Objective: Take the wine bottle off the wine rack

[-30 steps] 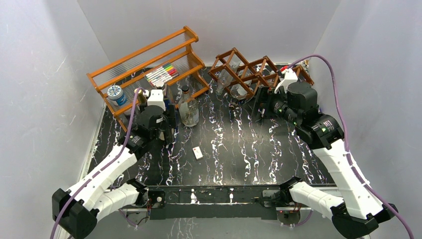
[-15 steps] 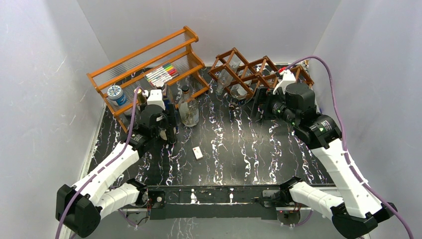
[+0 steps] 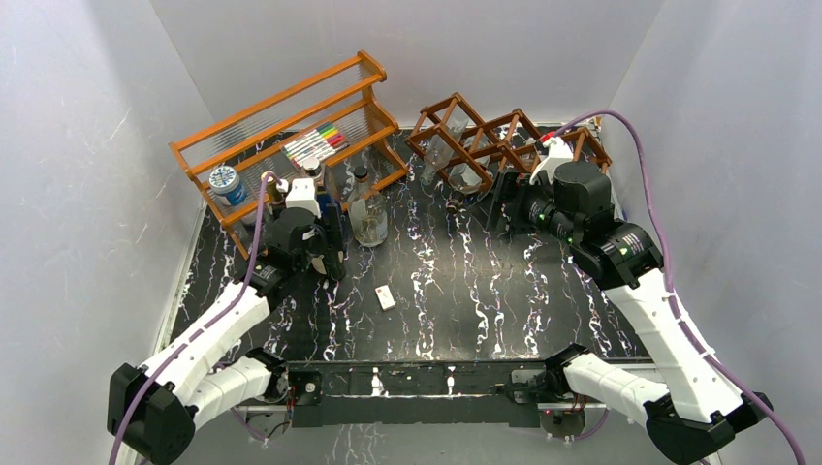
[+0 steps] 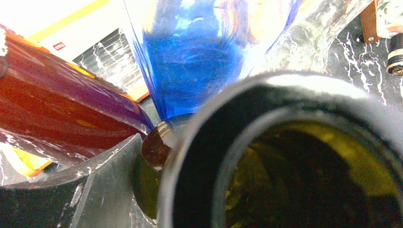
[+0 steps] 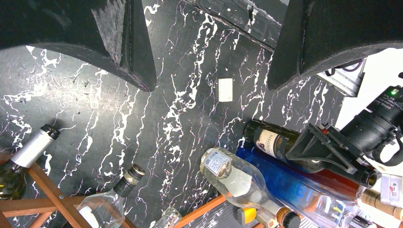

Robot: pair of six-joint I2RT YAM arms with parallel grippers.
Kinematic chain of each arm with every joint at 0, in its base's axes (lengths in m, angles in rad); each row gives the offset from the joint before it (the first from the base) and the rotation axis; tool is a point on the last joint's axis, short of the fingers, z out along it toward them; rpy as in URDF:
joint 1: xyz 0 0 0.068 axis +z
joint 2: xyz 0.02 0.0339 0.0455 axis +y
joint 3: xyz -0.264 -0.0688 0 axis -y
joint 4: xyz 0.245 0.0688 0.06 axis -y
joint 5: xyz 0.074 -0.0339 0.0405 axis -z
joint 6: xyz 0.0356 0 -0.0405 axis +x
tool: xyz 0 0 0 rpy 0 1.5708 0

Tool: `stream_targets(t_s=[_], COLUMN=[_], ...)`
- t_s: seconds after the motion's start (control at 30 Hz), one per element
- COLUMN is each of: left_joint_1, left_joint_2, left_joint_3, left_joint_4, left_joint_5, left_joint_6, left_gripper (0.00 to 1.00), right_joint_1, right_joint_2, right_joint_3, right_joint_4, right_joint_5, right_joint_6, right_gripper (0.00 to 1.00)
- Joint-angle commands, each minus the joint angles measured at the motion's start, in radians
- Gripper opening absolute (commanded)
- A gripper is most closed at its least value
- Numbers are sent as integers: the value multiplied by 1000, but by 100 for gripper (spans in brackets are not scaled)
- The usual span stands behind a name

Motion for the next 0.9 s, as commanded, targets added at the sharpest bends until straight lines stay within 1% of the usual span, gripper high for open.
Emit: stream_targets(t_s=[0.0, 0.03, 0.07, 0.1, 0.13, 0.4, 0.6, 0.7, 0.8, 0.87], left_joint_1=[8, 8, 8, 7, 8, 8, 8, 9, 8, 9], left_joint_2=[-48, -51, -56, -59, -61, -113, -172, -202, -217, -216], left_joint_3=[11, 15, 22, 31, 39, 111, 212, 272, 325, 366], left_joint_4=[-20, -30, -44, -57, -73, -178, -252, -236, -166, -117], left_joint_5=[-9, -5, -3, -2, 2, 57, 50, 64, 162, 187], left_joint_6=[13, 13, 13, 12, 12, 14, 27, 65, 183, 233], left_gripper=[77, 86, 92, 97, 98, 98, 98, 98, 98, 98], right_joint_1=[2, 3, 3, 3, 3, 3, 3, 3, 3, 3], right_joint_2=[-3, -3, -3, -2, -1, 4, 30, 42, 64, 86], right_joint_3=[-6, -8, -10, -11, -14, -68, -118, -189, -255, -286], right_joint_4=[63, 63, 65, 66, 67, 91, 121, 175, 273, 337], right_joint_5=[-9, -10, -11, -12, -14, -19, -15, -2, -5, -24], right_joint_6=[9, 11, 11, 12, 12, 14, 9, 2, 13, 20], right_gripper=[98, 98, 98, 98, 98, 98, 98, 98, 98, 98])
